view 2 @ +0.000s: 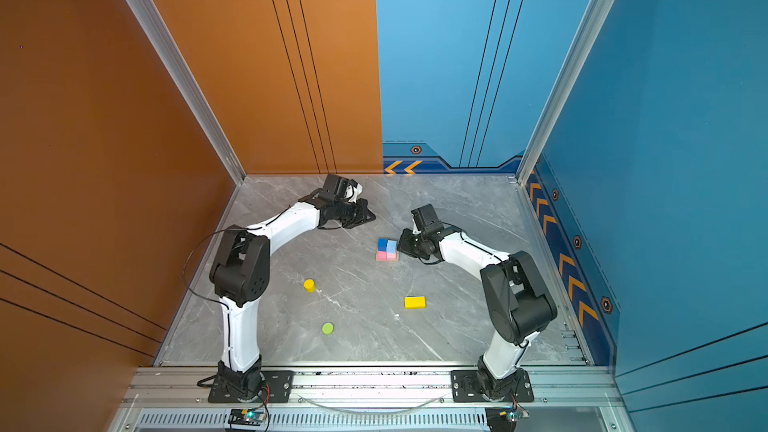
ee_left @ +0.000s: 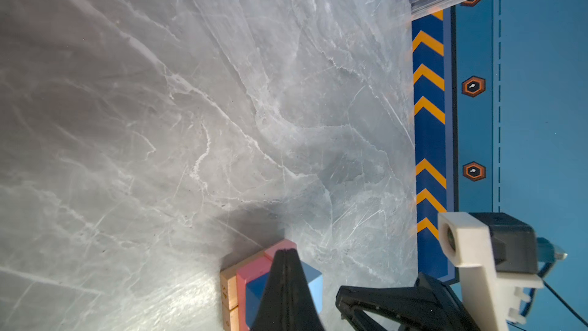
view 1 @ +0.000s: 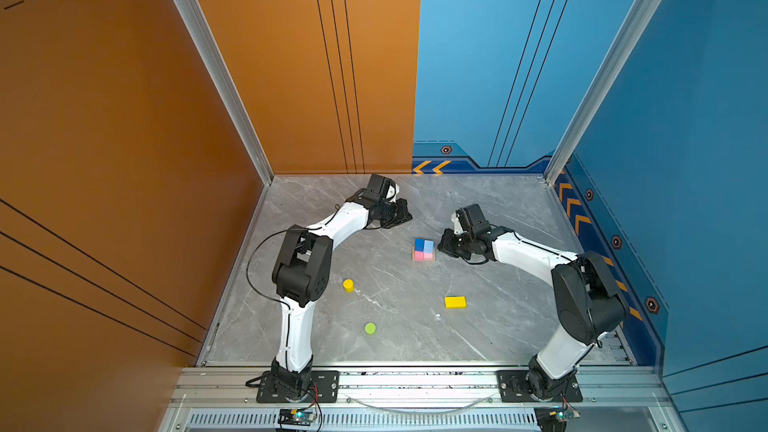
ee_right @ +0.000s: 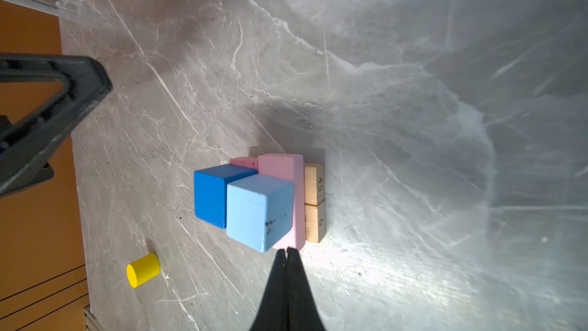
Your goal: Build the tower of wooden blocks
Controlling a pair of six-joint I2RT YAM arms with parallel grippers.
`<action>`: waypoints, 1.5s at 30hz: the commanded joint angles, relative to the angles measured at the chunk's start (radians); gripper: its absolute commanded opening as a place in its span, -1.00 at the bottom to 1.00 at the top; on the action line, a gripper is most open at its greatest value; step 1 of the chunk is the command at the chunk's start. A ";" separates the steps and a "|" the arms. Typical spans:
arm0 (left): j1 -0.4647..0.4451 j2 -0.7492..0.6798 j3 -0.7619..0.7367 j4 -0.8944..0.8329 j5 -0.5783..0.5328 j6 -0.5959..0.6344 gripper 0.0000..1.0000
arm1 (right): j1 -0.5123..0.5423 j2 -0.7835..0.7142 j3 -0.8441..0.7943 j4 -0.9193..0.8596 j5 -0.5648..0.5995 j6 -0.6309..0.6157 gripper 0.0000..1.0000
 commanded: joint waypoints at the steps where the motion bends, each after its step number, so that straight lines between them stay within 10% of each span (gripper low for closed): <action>1: 0.003 0.031 0.049 -0.046 0.067 0.034 -1.00 | 0.008 0.030 0.037 -0.030 -0.024 0.019 -1.00; 45: -0.032 0.064 0.060 -0.093 0.046 0.040 -0.94 | -0.024 0.102 0.107 -0.044 -0.039 0.011 -1.00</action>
